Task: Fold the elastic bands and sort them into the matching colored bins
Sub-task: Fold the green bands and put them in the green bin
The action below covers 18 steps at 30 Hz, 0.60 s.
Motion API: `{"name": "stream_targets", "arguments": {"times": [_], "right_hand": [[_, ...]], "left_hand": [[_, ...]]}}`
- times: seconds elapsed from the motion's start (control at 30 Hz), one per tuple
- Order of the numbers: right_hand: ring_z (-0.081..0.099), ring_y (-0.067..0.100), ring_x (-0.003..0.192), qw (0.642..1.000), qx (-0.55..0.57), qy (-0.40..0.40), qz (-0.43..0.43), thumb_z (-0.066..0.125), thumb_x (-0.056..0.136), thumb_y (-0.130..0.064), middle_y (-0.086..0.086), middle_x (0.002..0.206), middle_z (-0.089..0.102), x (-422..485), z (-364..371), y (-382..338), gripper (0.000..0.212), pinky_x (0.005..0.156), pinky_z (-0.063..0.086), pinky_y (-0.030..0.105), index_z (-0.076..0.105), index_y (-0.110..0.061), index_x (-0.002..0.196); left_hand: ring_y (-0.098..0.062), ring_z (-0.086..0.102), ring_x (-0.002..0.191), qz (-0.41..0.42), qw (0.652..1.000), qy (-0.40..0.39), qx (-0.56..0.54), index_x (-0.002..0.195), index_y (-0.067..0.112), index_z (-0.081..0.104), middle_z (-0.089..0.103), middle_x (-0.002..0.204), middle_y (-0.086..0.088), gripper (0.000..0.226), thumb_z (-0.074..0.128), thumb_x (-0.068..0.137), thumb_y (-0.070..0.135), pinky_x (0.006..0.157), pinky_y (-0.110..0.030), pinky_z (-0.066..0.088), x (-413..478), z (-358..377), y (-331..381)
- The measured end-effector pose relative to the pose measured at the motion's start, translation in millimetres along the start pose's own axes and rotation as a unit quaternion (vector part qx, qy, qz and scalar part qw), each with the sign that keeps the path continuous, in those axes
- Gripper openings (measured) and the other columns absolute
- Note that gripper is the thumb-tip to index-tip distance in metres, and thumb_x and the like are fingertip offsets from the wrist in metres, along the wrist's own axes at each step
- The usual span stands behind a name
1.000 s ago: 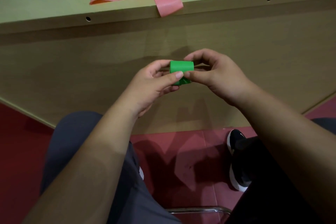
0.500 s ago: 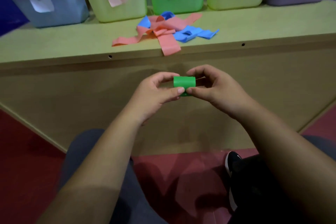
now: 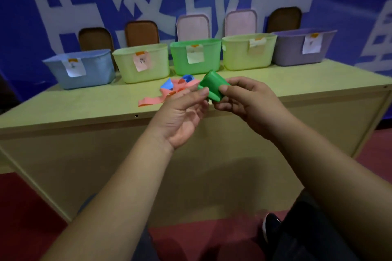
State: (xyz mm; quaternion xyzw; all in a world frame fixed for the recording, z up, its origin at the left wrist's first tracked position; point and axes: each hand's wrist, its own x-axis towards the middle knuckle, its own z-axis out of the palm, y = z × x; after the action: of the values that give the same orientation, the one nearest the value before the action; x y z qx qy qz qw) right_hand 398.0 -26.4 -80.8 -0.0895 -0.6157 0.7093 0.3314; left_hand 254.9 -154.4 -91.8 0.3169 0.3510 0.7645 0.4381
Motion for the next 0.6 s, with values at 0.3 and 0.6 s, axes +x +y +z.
{"name": "stream_targets", "arguments": {"times": [0.3,0.6], "right_hand": [[0.059,0.031,0.085,0.999,-0.027,0.036,0.001,0.069,0.103,-0.013,0.024,0.091,0.059,63.1,5.6,-14.9,0.033,0.09,0.061,0.038,0.064,0.016,0.118],[0.067,0.025,0.082,0.993,-0.115,0.035,-0.006,0.084,0.088,-0.023,0.008,0.089,0.075,126.9,2.3,-8.7,0.017,0.091,0.062,0.051,0.077,-0.012,0.099]], "left_hand": [[-0.012,0.069,0.081,0.015,0.992,0.12,0.04,0.141,0.003,0.058,0.075,0.092,-0.004,0.06,0.081,0.085,0.007,0.078,-0.026,0.057,51.2,7.5,31.4],[-0.026,0.075,0.113,0.023,0.991,0.106,0.077,0.144,0.006,0.058,0.076,0.123,-0.016,0.054,0.076,0.093,0.007,0.11,-0.045,0.053,104.7,-4.3,57.4]]}}
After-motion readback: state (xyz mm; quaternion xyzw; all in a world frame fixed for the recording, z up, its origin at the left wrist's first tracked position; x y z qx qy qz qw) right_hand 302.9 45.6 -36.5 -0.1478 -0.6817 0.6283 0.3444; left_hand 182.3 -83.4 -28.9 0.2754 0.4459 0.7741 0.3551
